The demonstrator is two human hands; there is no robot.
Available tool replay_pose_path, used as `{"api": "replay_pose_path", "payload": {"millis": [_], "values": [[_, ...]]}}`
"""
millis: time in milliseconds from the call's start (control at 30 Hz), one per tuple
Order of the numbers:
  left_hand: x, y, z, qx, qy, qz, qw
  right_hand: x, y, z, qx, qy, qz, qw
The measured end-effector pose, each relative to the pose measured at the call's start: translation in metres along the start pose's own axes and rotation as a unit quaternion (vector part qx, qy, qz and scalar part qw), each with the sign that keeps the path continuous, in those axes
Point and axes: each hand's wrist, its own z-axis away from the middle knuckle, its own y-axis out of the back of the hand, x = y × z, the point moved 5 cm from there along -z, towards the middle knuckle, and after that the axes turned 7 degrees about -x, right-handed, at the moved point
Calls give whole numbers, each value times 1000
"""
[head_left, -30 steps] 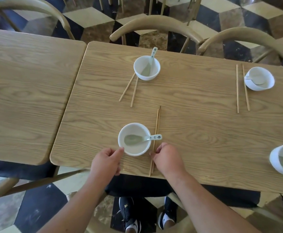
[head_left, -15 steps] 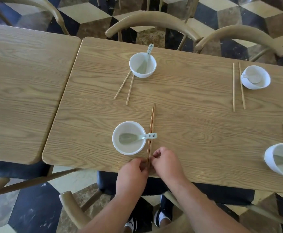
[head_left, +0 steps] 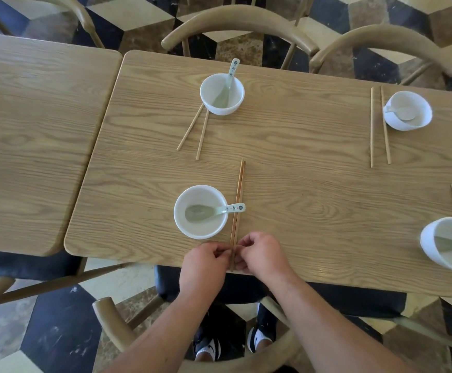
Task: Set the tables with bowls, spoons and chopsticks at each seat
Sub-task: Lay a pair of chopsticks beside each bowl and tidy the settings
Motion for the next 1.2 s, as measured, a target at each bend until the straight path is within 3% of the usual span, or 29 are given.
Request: {"api": "replay_pose_path", "payload": {"millis": [667, 1200], "values": [[-4, -1, -3, 7, 16, -7, 1000, 2, 1, 0, -3, 11, -20, 1000], [4, -3, 23, 39, -18, -3, 999, 6, 21, 30, 4, 49, -57, 997]]}}
